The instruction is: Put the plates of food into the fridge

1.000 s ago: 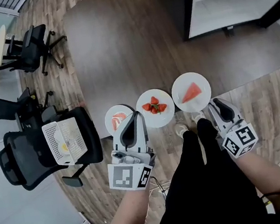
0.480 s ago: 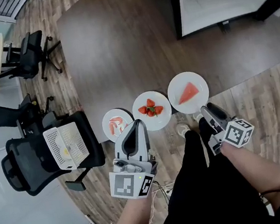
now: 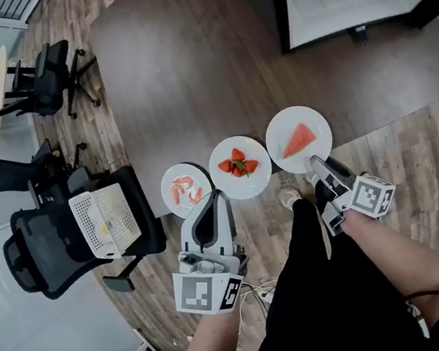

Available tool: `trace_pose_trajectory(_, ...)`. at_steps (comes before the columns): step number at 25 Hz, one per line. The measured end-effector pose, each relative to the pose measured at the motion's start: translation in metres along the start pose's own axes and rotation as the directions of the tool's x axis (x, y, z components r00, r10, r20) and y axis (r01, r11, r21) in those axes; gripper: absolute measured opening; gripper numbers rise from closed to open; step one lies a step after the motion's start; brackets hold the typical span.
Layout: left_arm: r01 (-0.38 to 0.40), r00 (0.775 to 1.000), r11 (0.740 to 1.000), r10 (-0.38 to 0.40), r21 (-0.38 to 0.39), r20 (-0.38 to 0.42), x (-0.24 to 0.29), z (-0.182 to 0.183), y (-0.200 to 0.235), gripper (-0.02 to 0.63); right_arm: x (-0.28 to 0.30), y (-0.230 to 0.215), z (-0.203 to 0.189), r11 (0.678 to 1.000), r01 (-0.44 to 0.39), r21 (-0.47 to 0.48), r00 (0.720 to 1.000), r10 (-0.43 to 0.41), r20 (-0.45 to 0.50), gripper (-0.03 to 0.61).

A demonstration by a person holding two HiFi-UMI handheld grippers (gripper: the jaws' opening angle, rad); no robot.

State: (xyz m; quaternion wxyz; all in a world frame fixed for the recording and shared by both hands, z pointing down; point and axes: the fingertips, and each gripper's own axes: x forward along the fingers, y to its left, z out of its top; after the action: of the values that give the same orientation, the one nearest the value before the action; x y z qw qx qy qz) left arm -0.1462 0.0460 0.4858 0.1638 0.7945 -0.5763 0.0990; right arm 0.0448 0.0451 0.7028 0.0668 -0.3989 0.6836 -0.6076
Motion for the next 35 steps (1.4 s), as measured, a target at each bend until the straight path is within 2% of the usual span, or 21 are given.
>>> trace_pose_trajectory(3, -0.002, 1.000, 1.000, 0.002, -0.007, -0.017, -0.002, -0.007, -0.003, 0.003, 0.000, -0.003, 0.000, 1.000, 0.007, 0.000, 1.000, -0.007, -0.006, 0.179)
trace_pose_trajectory(8, 0.000, 0.999, 1.000, -0.001, -0.017, -0.035, -0.006, -0.014, -0.009, 0.003, -0.003, -0.004, -0.001, 0.998, -0.007, 0.061, 1.000, 0.007, 0.007, 0.149)
trace_pose_trajectory(13, 0.005, 1.000, 1.000, -0.005, -0.010, -0.026, -0.003, -0.009, -0.009, 0.003, -0.009, 0.001, 0.003, 0.996, -0.029, 0.089, 0.998, 0.025, 0.050, 0.051)
trace_pose_trajectory(17, 0.011, 1.000, 1.000, -0.011, -0.005, -0.018, -0.001, -0.006, -0.010, 0.003, -0.013, 0.001, 0.002, 0.991, -0.056, 0.119, 0.996, 0.048, 0.072, 0.049)
trace_pose_trajectory(21, 0.018, 1.000, 1.000, -0.018, -0.004, -0.023, -0.002, -0.006, -0.011, 0.003, -0.010, 0.009, 0.011, 0.980, -0.143, 0.142, 0.985, 0.127, 0.116, 0.051)
trace_pose_trajectory(28, 0.036, 0.999, 0.999, -0.036, 0.005, -0.030, -0.004, -0.007, -0.014, 0.003, -0.008, 0.009, 0.012, 0.972, -0.148, 0.180, 0.983, 0.125, 0.132, 0.049)
trace_pose_trajectory(29, 0.036, 0.999, 0.999, -0.036, 0.006, -0.030, -0.004, -0.008, -0.013, 0.003, -0.008, 0.009, 0.012, 0.972, -0.150, 0.181, 0.983, 0.127, 0.133, 0.031)
trace_pose_trajectory(35, 0.043, 0.999, 0.999, -0.043, 0.022, -0.016, -0.005, 0.000, -0.012, 0.003, -0.013, 0.012, 0.012, 0.965, -0.168, 0.203, 0.981, 0.143, 0.134, 0.015)
